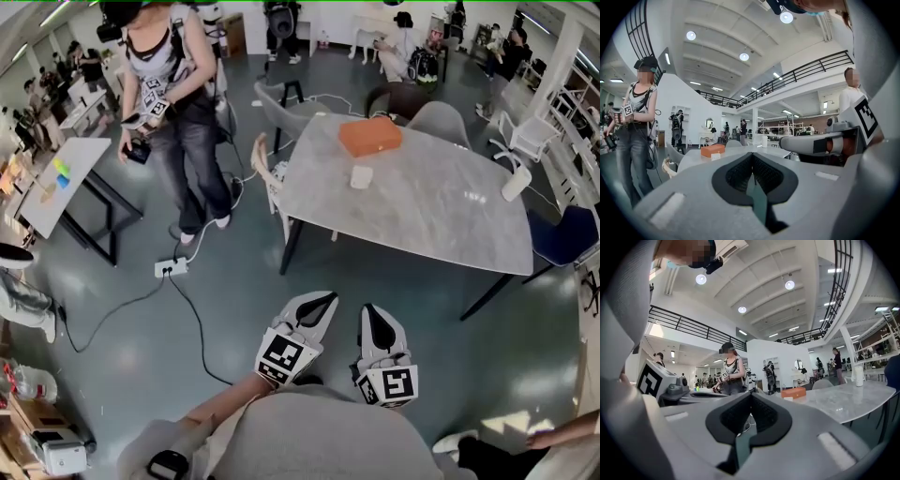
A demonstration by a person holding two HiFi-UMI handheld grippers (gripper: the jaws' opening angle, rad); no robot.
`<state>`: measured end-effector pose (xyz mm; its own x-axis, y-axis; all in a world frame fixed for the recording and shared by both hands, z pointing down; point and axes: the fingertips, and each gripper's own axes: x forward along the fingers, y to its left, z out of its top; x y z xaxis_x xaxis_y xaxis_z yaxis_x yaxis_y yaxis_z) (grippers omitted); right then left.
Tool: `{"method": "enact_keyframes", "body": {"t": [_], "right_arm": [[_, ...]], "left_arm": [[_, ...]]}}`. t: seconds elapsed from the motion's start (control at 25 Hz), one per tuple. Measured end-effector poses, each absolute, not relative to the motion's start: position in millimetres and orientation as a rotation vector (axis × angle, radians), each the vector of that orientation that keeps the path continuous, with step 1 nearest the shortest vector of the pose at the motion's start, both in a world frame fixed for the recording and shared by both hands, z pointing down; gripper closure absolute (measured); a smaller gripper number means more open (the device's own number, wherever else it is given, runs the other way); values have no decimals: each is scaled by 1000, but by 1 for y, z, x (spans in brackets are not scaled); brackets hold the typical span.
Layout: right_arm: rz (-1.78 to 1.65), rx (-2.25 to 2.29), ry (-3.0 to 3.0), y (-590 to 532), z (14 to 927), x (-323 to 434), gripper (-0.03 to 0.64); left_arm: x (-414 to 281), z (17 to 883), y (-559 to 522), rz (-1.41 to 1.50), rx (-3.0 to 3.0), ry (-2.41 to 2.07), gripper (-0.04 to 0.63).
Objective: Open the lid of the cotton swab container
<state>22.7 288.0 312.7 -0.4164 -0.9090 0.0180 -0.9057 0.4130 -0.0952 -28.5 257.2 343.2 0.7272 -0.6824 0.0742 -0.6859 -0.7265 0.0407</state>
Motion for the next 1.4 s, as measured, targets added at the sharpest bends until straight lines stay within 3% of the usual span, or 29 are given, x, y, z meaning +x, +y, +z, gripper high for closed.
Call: {"method": "enact_keyframes", "body": {"t": [0.72,1.4], "right_arm": [[-152,-1652,2600,259,322,45,620],[-104,-1746,2546,110,324,76,620]], "left_arm": [[-16,349,232,91,2850,-1182,597],[12,353,75,65,2894,-1107,597]]}}
